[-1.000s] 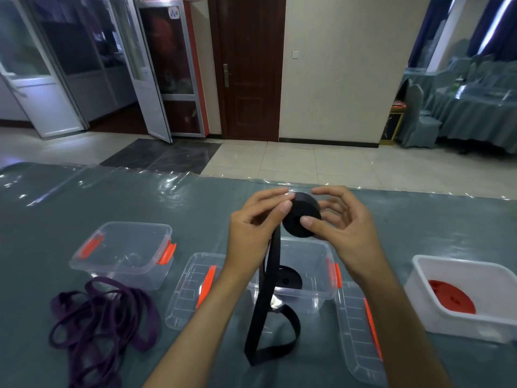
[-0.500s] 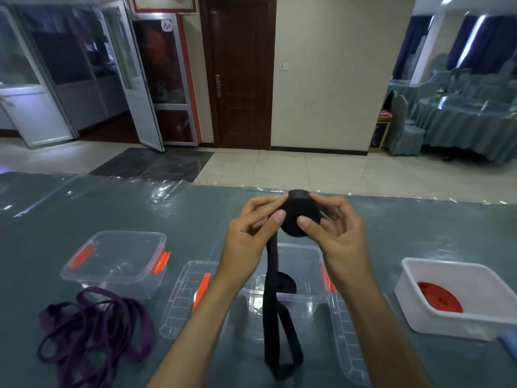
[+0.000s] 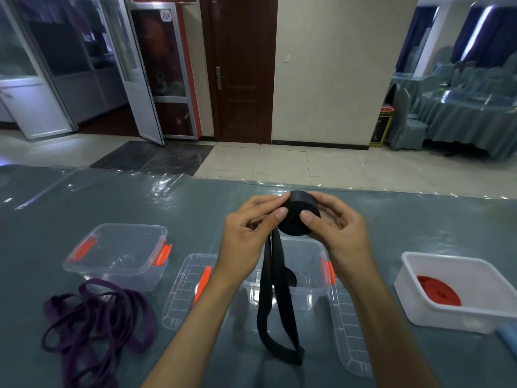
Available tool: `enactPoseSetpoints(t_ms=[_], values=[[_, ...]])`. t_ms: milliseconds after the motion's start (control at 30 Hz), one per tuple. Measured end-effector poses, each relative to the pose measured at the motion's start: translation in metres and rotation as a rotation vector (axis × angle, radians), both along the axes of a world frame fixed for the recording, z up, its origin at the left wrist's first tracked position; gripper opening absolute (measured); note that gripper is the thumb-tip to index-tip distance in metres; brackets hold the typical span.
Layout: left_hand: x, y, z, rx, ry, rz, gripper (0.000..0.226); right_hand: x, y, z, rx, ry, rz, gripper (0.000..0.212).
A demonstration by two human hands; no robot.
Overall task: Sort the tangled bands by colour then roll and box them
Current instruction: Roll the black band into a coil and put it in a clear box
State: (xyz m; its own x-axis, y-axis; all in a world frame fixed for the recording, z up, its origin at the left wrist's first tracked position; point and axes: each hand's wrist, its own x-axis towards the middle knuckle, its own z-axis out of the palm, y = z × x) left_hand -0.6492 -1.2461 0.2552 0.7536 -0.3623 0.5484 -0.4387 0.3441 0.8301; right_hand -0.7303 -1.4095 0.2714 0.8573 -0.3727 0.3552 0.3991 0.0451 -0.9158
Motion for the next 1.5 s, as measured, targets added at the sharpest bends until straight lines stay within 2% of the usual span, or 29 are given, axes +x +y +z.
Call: enactPoseSetpoints(t_ms=[100,200,267,367,467,533,600,667,733,833,900,1000,1167,1267,1400,1500], values=[[-0.003,-0.004,-0.001,-0.066,0.015,0.071,0.025,-0.002,-0.01,0.002,-0.009,0.028,0.037,0.048],[-0.005,-0.006,-0.006,-0.103,0.076,0.021,0.025,-0.003,-0.013,0.006,-0.027,-0.011,0.023,0.061],[-0.001,-0.005,-0.004,-0.03,0.09,-0.032,0.029,-0.003,-0.008,0.003,-0.001,-0.074,-0.007,0.054],[0.008,-0.004,0.004,-0.003,0.063,-0.06,0.025,-0.004,-0.002,-0.008,0.004,-0.083,-0.041,0.029],[0.007,-0.008,0.01,-0.1,0.078,0.004,0.015,-0.004,-0.005,-0.011,-0.021,0.001,0.002,0.03],[0.003,-0.012,0.008,-0.134,0.093,0.002,0.015,-0.003,-0.008,-0.007,-0.026,-0.048,-0.007,0.034],[0.004,-0.012,0.005,-0.087,0.07,-0.045,0.022,-0.002,-0.01,-0.004,-0.039,-0.125,-0.031,0.04],[0.006,-0.01,0.005,-0.038,0.05,-0.075,0.027,0.0,-0.01,-0.008,-0.042,-0.151,-0.035,0.035],[0.009,-0.009,0.006,-0.042,0.04,-0.041,0.025,0.003,-0.011,-0.011,-0.03,-0.111,-0.009,0.03],[0.008,-0.014,0.003,-0.109,0.064,0.055,0.022,0.008,-0.015,-0.009,-0.048,-0.049,-0.011,0.036],[0.007,-0.017,-0.002,-0.124,0.058,0.07,0.021,0.01,-0.016,-0.004,-0.025,-0.073,0.003,0.038],[0.01,-0.012,-0.003,-0.073,0.058,0.022,0.024,0.011,-0.012,-0.005,-0.076,-0.143,-0.048,0.038],[0.012,-0.004,0.0,-0.024,0.012,0.038,0.022,0.005,-0.009,-0.008,-0.08,-0.045,-0.046,0.037],[0.006,-0.006,-0.008,-0.039,0.031,0.07,0.027,0.001,-0.009,0.001,-0.074,-0.038,-0.034,0.041],[0.002,-0.005,-0.009,-0.006,0.067,-0.004,0.035,-0.002,0.003,0.0,-0.037,-0.103,-0.113,0.042],[0.0,-0.003,-0.006,-0.069,0.12,0.042,0.033,-0.009,0.001,-0.004,-0.016,-0.026,-0.058,0.039]])
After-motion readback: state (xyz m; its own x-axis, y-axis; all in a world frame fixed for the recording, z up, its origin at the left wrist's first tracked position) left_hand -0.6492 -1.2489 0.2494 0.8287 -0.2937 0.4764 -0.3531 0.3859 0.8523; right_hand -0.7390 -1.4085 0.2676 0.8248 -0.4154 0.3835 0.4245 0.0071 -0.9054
